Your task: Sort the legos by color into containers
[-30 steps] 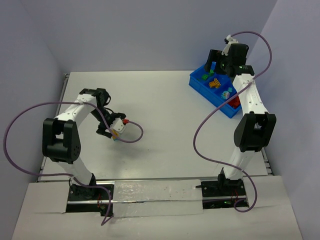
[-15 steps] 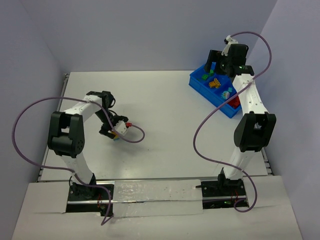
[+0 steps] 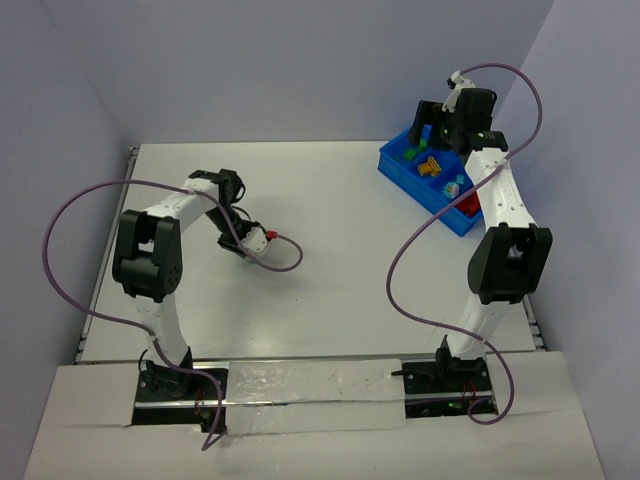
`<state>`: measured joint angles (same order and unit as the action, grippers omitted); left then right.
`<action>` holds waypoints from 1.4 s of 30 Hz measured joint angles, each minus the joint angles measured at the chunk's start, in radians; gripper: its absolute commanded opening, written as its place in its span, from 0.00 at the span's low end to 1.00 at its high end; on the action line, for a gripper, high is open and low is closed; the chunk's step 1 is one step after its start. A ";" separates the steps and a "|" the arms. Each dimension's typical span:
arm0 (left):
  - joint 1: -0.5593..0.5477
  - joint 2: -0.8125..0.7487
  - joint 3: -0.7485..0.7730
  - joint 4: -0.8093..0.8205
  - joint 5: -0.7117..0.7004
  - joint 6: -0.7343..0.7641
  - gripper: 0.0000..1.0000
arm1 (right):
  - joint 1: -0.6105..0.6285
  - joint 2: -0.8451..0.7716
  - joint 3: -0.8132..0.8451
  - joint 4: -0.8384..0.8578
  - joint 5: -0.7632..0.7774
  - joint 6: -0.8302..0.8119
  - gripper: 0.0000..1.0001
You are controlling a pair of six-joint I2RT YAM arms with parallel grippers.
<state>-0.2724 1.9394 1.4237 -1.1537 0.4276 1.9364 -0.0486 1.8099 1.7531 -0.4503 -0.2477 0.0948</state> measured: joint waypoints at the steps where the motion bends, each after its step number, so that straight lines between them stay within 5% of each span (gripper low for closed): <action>1: -0.010 0.011 0.025 -0.001 0.016 -0.025 0.24 | 0.000 0.000 0.000 0.000 -0.001 0.000 1.00; 8: -0.065 0.081 0.148 0.019 0.119 -0.296 0.00 | 0.000 0.000 0.000 0.000 -0.013 0.000 1.00; 18: -0.052 0.113 0.384 0.112 0.402 -0.816 0.00 | 0.010 -0.018 -0.079 0.017 -0.324 -0.028 1.00; 22: -0.043 0.072 0.380 0.396 0.545 -1.237 0.00 | 0.035 -0.018 -0.093 0.016 -0.514 -0.039 1.00; 28: -0.004 -0.010 0.206 1.152 0.654 -2.115 0.00 | 0.110 -0.029 -0.093 0.077 -0.705 0.000 1.00; 33: 0.016 -0.012 0.132 1.630 0.673 -2.619 0.00 | 0.176 -0.052 -0.093 0.154 -0.811 0.071 0.98; 37: 0.013 -0.011 0.105 1.897 0.685 -2.874 0.00 | 0.213 -0.064 -0.093 0.222 -0.875 0.135 0.96; 42: 0.012 -0.011 0.105 2.058 0.685 -3.021 0.00 | 0.243 -0.065 -0.093 0.285 -0.905 0.205 0.95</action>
<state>-0.2600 1.9282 1.5284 0.9039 1.1130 -1.0843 0.1946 1.7451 1.6604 -0.1654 -1.1527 0.3002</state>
